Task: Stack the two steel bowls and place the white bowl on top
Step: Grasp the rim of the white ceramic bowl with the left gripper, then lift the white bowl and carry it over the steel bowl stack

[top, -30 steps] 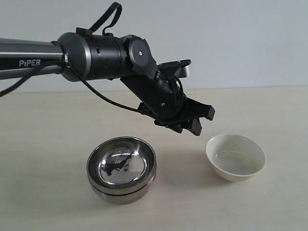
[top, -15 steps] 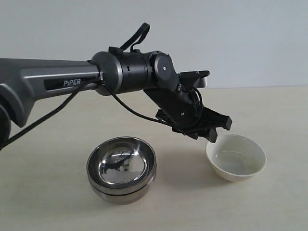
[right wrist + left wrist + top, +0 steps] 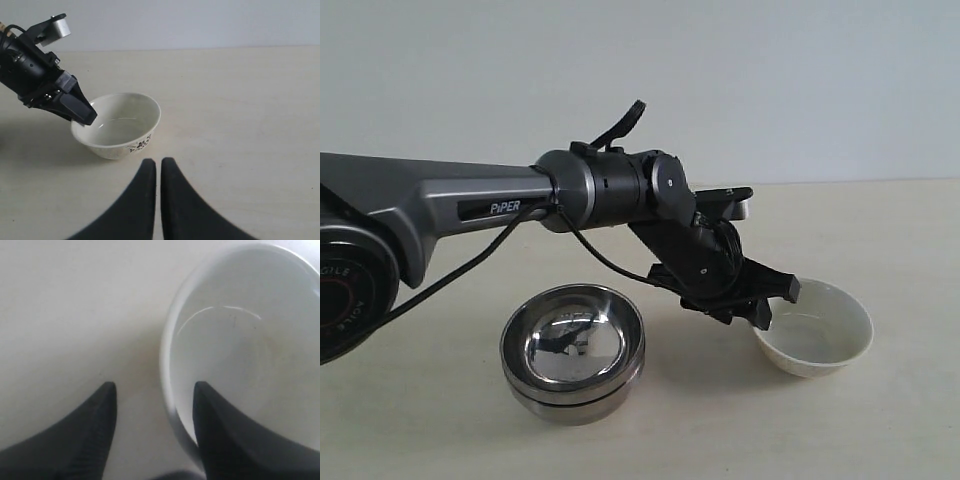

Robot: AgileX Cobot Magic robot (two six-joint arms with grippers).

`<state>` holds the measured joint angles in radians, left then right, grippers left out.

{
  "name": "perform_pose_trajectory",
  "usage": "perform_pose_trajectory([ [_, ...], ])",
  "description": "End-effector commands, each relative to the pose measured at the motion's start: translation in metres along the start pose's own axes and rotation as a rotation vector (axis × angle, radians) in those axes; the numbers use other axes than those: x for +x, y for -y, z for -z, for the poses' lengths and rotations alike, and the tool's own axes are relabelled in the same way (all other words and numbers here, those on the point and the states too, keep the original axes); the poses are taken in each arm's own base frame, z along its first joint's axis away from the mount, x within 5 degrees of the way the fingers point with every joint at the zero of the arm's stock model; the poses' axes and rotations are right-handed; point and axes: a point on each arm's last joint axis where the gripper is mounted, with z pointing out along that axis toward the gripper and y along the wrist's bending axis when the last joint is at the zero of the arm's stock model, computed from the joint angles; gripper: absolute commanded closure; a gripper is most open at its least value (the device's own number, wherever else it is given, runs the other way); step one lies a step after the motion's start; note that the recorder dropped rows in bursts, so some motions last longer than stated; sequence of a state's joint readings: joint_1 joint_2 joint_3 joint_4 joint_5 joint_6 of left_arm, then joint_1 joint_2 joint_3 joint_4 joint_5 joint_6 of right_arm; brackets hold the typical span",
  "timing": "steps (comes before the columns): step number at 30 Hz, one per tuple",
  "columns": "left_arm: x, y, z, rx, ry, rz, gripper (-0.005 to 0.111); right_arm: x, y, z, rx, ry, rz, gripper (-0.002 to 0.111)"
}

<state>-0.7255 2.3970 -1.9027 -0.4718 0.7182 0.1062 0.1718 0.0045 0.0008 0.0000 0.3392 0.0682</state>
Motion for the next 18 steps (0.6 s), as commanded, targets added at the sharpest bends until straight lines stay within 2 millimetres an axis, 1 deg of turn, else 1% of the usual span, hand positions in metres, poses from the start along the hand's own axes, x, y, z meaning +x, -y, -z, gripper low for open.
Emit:
perform_pose_trajectory([
  [1,0.0,0.0038,-0.0044,0.035,0.01,0.0,0.062,-0.0008,0.0003,0.0004,0.003,0.01,0.009,0.108],
  [4,0.0008,0.0033,-0.0063,0.038,0.006,0.006,0.064,-0.0008,0.0003,0.0004,0.003,0.01,0.009,0.108],
  [6,0.0012,0.003,-0.007,0.038,0.005,0.007,0.069,-0.0008,0.0003,0.0004,0.003,0.01,0.009,0.108],
  [12,-0.0001,0.0028,-0.007,0.035,0.019,0.005,0.101,-0.0008,0.0003,0.0004,0.003,0.01,0.009,0.108],
  [13,-0.0003,0.0027,-0.007,0.035,0.021,0.001,0.103,-0.0008,0.0003,0.0004,0.003,0.01,0.009,0.108],
  [16,-0.0003,0.0027,-0.007,0.035,0.021,-0.002,0.103,-0.0008,0.0003,0.0004,0.003,0.01,0.009,0.108],
  [18,-0.0009,0.0045,-0.0035,0.039,0.017,-0.006,0.103,-0.0008,0.0003,0.0004,0.003,0.01,0.009,0.108],
])
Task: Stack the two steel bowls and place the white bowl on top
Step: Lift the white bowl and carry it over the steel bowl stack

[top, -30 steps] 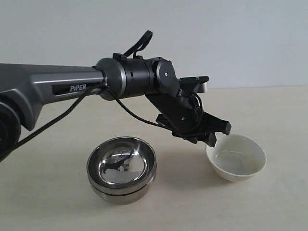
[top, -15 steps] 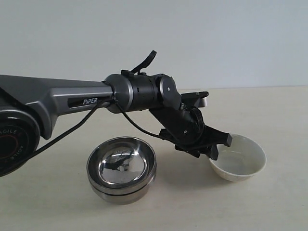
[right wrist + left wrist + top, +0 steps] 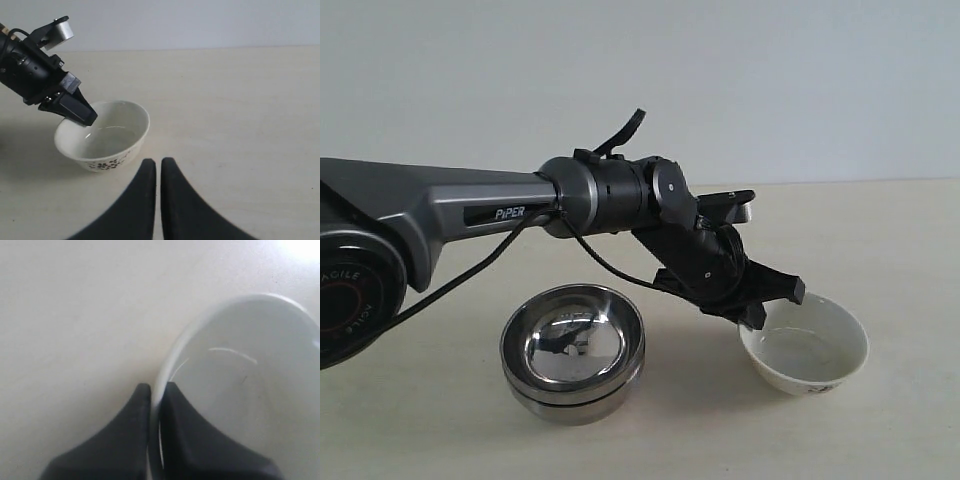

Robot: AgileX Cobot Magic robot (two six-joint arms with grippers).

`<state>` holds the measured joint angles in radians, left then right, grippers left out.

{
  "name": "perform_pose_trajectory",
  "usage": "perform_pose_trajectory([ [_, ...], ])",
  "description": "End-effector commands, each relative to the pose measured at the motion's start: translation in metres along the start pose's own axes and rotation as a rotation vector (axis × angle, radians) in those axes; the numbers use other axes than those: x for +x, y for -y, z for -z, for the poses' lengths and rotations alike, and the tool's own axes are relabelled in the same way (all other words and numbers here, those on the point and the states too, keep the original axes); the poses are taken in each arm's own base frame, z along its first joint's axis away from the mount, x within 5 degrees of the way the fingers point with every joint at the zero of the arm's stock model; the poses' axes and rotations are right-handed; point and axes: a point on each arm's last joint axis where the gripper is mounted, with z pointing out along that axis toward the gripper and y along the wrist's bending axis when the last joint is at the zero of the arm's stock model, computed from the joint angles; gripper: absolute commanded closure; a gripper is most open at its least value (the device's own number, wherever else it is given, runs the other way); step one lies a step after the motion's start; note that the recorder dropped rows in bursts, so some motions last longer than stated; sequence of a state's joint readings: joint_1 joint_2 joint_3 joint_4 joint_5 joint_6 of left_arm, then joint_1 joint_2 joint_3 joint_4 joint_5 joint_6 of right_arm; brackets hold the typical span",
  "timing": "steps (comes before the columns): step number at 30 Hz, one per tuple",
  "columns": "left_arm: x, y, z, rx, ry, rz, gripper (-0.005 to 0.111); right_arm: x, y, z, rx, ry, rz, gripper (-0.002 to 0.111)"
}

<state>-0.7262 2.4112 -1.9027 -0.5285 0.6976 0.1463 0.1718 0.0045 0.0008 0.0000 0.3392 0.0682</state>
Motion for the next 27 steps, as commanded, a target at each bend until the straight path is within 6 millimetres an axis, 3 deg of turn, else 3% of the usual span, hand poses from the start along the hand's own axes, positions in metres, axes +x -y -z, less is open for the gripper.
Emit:
perform_pose_trajectory([
  [1,-0.003,0.006,0.007,0.012,0.006,-0.022,0.103,-0.001,0.0,0.0,0.003,0.01,0.009,0.108],
  [7,-0.014,0.022,0.044,0.037,0.036,-0.102,0.103,-0.001,0.0,0.0,0.003,0.01,0.009,0.108],
  [15,-0.03,0.043,0.112,0.067,0.125,-0.139,0.103,-0.001,0.0,0.0,0.003,0.01,0.009,0.108],
  [23,-0.025,0.043,0.163,0.073,0.117,-0.137,0.103,-0.001,0.0,0.0,0.003,0.01,0.009,0.108],
  [27,-0.011,0.03,0.182,0.033,0.129,-0.117,0.103,-0.001,0.0,0.0,0.003,0.01,0.009,0.108],
])
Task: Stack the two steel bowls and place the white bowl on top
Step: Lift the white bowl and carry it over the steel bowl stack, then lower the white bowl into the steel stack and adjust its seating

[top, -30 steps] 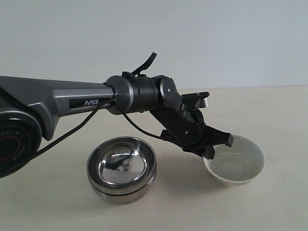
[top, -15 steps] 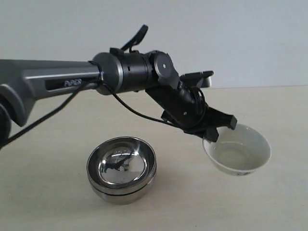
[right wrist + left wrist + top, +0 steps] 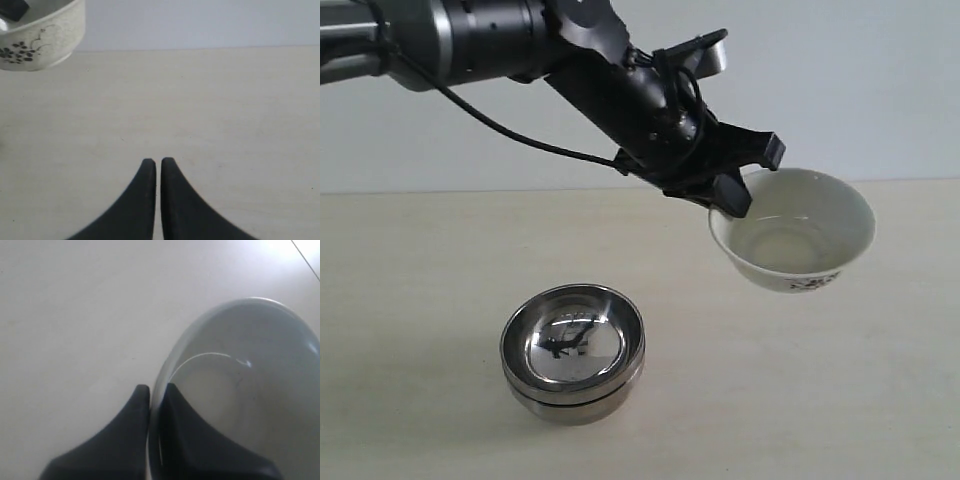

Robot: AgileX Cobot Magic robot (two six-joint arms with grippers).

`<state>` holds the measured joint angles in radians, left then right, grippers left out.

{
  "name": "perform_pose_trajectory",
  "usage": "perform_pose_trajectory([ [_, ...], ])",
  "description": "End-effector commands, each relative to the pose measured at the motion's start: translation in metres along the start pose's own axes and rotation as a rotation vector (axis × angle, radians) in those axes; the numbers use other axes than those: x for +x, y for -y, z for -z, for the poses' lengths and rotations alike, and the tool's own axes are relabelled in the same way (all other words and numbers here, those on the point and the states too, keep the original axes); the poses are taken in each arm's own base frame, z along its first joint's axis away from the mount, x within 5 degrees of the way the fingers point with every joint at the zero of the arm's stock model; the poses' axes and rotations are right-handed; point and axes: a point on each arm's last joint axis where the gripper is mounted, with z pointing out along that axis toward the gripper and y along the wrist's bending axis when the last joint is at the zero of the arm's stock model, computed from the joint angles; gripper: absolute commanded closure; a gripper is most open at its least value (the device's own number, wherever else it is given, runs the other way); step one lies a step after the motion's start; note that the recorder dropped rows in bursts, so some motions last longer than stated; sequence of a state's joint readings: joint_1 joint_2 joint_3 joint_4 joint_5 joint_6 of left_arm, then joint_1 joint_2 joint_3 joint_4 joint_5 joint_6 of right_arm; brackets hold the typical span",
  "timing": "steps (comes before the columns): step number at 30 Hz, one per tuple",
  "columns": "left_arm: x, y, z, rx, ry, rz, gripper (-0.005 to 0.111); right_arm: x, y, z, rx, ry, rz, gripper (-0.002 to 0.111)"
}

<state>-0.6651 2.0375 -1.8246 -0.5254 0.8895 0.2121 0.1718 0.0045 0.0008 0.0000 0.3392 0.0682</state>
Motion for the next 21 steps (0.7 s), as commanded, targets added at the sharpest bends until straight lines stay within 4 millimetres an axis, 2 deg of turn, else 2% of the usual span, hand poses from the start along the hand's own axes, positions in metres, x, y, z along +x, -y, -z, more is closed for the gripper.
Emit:
perform_pose_trajectory([
  [1,0.014,-0.01,0.03,-0.042,0.02,0.015,0.103,-0.001,0.0,0.0,0.003,0.01,0.009,0.108],
  [5,0.033,-0.024,0.055,-0.084,0.034,0.037,0.103,-0.001,0.0,0.0,0.003,0.01,0.009,0.108],
  [6,0.046,-0.032,0.068,-0.112,0.056,0.051,0.103,-0.001,0.0,0.0,0.003,0.01,0.009,0.108],
  [12,0.091,-0.071,0.096,-0.194,0.039,0.135,0.103,-0.001,0.0,0.0,0.003,0.01,0.009,0.108],
  [15,0.108,-0.088,0.098,-0.205,0.018,0.174,0.103,-0.001,0.0,0.0,0.003,0.01,0.009,0.108],
  [21,0.121,-0.103,0.089,-0.232,0.099,0.213,0.103,-0.001,0.0,0.0,0.003,0.01,0.009,0.108],
])
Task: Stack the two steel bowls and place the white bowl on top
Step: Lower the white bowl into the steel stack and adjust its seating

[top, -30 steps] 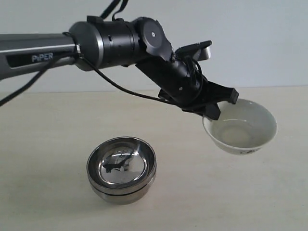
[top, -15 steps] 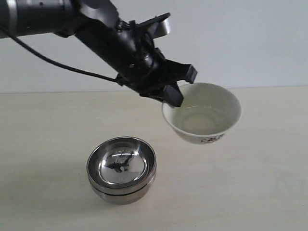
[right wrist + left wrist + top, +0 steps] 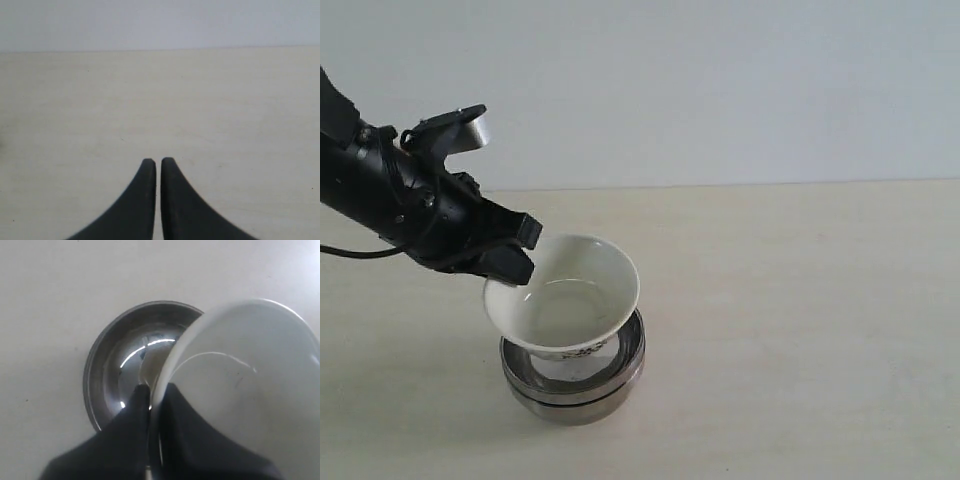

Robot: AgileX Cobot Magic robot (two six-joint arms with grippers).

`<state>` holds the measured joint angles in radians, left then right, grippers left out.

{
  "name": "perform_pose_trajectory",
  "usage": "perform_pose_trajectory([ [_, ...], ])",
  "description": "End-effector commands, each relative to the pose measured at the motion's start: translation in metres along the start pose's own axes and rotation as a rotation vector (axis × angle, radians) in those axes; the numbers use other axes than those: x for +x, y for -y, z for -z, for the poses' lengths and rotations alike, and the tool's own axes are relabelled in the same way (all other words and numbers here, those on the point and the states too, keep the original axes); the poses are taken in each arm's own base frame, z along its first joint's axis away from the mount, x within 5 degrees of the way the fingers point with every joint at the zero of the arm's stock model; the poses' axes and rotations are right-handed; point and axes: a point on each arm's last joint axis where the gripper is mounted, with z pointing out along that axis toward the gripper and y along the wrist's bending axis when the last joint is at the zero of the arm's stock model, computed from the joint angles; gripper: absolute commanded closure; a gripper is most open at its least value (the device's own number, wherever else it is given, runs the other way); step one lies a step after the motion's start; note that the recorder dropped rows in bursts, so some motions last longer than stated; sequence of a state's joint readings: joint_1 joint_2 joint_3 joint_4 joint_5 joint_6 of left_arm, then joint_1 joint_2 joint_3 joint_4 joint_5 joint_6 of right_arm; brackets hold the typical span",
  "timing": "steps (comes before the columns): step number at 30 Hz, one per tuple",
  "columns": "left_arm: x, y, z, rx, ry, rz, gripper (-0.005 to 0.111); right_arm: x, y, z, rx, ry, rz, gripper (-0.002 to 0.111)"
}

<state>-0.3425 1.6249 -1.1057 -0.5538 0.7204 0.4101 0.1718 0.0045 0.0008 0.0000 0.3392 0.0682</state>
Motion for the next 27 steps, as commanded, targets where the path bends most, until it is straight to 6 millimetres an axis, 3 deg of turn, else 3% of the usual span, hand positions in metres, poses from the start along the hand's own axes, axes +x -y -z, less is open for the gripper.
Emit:
perform_pose_trajectory([
  [1,0.0,-0.003,-0.003,-0.007,0.097,0.035,0.103,-0.001,0.0,0.0,0.003,0.01,0.009,0.108],
  [6,0.004,-0.009,-0.02,-0.005,0.049,0.053,0.103,-0.001,0.0,0.0,0.003,0.01,0.009,0.108],
  [8,0.007,-0.016,-0.04,-0.001,0.008,0.095,0.103,-0.001,0.0,0.0,0.003,0.01,0.009,0.108],
  [13,0.011,-0.022,-0.062,0.019,-0.022,0.105,0.103,-0.001,0.0,0.0,0.003,0.01,0.009,0.108],
  [27,0.014,-0.023,-0.064,0.015,-0.047,0.084,0.103,-0.001,0.0,0.0,0.003,0.01,0.009,0.108],
])
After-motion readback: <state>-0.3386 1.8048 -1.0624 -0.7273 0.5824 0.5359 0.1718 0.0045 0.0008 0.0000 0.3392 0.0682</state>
